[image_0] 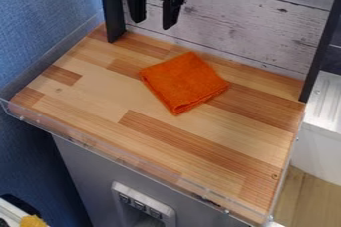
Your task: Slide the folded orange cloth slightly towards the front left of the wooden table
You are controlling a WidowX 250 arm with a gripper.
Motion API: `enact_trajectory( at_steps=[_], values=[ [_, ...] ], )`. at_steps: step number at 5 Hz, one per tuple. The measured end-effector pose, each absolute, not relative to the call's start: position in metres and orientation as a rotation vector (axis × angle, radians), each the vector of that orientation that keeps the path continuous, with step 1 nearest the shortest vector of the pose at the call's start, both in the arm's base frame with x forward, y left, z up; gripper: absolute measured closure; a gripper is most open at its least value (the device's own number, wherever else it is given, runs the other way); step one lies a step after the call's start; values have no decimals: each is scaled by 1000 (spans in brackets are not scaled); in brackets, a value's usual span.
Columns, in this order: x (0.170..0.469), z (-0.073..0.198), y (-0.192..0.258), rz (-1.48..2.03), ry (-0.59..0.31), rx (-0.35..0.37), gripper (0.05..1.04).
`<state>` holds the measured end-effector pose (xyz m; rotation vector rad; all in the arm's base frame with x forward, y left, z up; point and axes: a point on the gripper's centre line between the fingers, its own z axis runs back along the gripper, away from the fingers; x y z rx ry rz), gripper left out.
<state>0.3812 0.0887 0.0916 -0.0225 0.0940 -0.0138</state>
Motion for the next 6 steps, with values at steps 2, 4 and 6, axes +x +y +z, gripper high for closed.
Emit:
enact_trajectory(
  at_steps=[2,4,6],
  values=[
    [370,66,65,-112,109,-21,83],
    [352,78,42,-247,-6,1,86],
    [347,80,28,-352,-53,6,86]
  ],
)
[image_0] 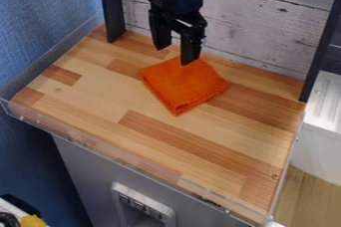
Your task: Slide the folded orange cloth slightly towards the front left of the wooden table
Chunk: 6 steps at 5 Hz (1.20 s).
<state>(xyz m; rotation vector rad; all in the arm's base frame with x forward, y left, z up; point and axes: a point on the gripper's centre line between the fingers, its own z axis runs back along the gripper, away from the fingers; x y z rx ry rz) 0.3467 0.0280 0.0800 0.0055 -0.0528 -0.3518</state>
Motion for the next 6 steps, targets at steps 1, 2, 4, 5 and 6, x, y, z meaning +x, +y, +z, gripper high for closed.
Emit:
enact_trajectory(
  at_steps=[1,2,4,5,6],
  values=[
    [345,80,19,-390,-44,-2,130],
    [347,81,13,-416,-52,-5,405],
    [352,66,10,-452,-53,-11,924],
    [353,54,10,-456,-36,-18,1018],
    [349,44,7,-445,-17,-22,1025]
  ],
)
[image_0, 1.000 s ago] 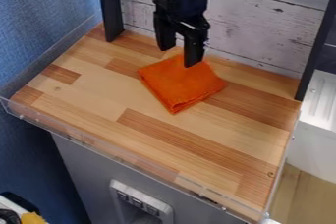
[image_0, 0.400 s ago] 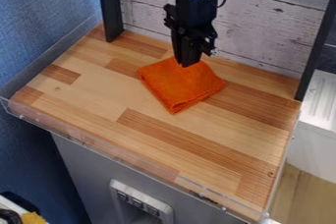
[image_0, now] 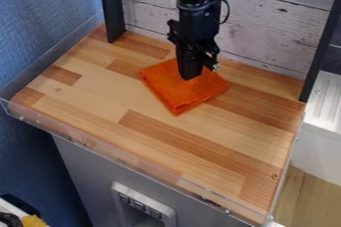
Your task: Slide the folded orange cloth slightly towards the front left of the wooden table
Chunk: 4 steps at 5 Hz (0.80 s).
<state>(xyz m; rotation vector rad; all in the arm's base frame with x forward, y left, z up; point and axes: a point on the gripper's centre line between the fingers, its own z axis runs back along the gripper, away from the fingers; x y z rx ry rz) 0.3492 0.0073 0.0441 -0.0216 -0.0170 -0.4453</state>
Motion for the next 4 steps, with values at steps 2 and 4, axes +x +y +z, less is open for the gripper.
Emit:
enact_trajectory(
  at_steps=[2,4],
  values=[
    [346,27,1,-451,20,-28,1025],
    [349,13,3,-444,27,-8,1025]
  ],
)
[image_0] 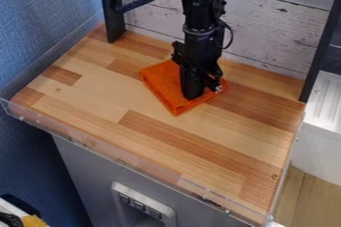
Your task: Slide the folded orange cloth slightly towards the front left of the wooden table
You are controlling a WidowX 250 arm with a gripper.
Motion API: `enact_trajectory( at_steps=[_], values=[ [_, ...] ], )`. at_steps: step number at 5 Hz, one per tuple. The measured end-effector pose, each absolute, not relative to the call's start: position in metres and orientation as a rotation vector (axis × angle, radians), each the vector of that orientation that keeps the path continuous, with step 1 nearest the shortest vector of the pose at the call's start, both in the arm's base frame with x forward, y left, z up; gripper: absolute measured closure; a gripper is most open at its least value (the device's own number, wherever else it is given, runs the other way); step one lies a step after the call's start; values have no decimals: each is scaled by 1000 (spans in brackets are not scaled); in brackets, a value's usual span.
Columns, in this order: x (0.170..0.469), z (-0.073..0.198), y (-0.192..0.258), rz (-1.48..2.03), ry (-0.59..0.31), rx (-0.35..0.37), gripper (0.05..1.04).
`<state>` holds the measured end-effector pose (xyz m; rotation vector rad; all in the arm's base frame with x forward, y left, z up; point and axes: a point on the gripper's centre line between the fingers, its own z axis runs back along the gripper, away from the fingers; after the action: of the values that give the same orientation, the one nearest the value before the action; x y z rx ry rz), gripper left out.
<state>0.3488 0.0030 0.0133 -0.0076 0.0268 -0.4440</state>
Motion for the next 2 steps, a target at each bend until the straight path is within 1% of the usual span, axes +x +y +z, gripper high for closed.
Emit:
enact_trajectory(
  at_steps=[2],
  values=[
    [338,9,4,-335,18,22,1025]
  ],
)
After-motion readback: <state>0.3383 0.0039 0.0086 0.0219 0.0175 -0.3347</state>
